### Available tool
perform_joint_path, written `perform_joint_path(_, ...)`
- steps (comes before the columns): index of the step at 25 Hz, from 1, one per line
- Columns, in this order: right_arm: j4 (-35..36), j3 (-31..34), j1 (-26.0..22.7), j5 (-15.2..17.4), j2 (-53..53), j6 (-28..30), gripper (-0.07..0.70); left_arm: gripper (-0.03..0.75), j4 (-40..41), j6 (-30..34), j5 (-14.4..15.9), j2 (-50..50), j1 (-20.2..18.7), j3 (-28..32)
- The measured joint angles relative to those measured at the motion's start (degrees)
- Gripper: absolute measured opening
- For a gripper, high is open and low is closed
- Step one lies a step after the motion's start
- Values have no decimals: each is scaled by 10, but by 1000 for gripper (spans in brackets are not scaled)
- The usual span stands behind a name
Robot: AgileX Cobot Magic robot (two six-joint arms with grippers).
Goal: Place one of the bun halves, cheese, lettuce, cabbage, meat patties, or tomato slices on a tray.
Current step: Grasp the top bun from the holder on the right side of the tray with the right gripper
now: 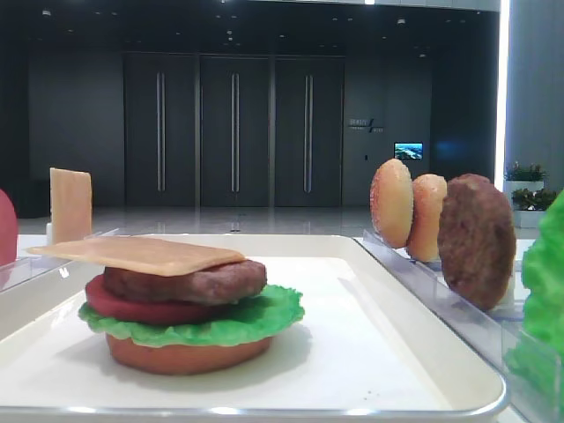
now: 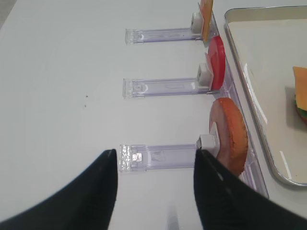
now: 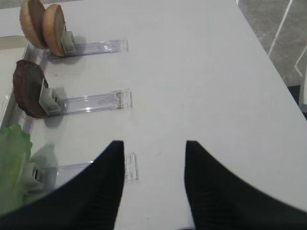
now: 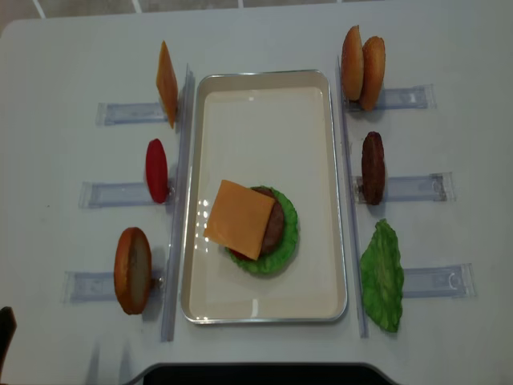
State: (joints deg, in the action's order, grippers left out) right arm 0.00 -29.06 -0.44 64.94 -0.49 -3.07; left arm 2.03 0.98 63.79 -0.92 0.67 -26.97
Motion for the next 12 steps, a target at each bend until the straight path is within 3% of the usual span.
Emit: perform_joint_path(12,0,0,0,0,0,0,290,391,0,0,0,0,0,0)
